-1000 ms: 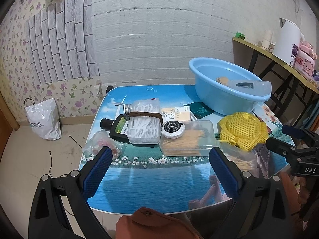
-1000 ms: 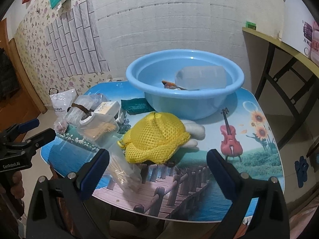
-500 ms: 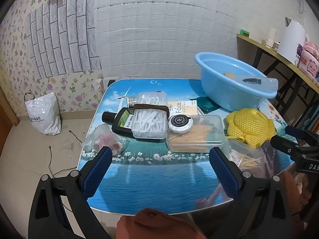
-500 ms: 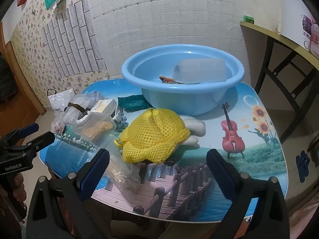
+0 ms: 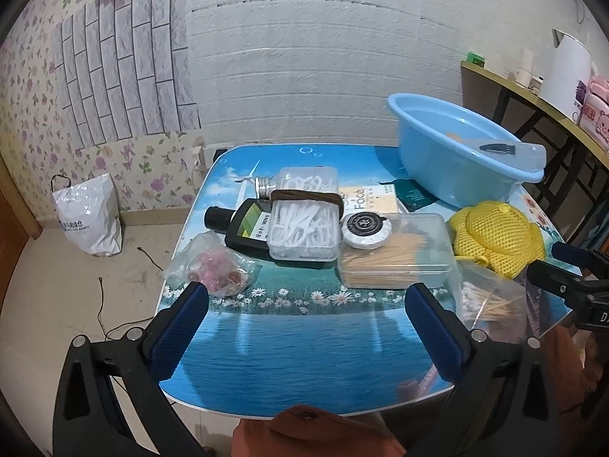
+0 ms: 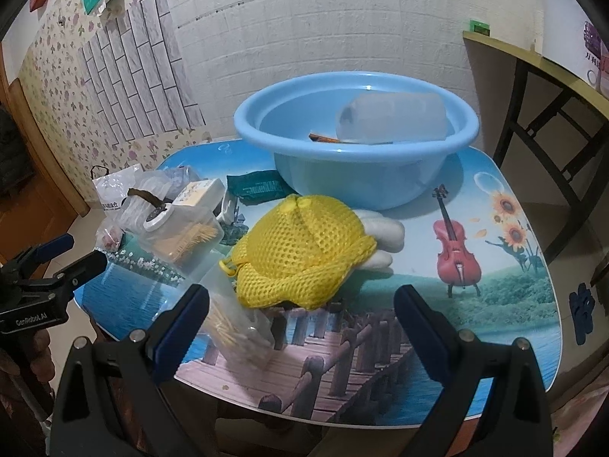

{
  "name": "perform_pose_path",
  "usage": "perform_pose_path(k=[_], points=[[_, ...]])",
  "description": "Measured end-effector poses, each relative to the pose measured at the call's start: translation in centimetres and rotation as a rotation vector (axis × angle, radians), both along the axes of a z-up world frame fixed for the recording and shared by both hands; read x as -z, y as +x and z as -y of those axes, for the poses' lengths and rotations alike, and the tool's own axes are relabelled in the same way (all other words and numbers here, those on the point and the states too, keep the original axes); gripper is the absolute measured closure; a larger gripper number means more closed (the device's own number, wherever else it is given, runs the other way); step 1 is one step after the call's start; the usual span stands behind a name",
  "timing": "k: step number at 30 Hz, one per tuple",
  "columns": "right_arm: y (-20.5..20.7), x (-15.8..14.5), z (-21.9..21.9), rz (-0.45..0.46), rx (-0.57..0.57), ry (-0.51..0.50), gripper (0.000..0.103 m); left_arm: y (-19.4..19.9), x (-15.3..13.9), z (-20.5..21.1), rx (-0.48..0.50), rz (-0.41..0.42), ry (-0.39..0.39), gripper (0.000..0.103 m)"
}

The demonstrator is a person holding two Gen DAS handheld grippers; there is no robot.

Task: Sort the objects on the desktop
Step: 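Move the right tool to the cotton swab bag while the left approaches the pink-item bag, then grip and lift the cotton swab bag with the right tool while the left lifts the pink-item bag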

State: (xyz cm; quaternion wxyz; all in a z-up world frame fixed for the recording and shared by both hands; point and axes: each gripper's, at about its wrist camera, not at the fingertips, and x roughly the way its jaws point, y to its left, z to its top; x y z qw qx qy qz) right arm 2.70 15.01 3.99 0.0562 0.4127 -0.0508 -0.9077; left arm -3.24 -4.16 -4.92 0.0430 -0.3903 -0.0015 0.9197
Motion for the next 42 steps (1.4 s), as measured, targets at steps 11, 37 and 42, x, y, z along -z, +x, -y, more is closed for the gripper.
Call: perform_pose_path(k=[11, 37, 42], points=[[-0.5, 1.0, 1.2, 0.02, -0.012, 0.014, 0.003, -0.7, 1.1, 1.2, -0.022, 0.019, 0.017, 0.0], [-1.0, 2.0, 2.0, 0.037, -0.025, 0.005, 0.003, -1.7, 2.2, 2.9, -0.049, 0.032, 0.044, 0.0], [-1.1, 2.0, 2.2, 0.024, -0.032, -0.008, 0.007, -1.9, 2.4, 3.4, -0.058, 0.03, 0.05, 0.0]])
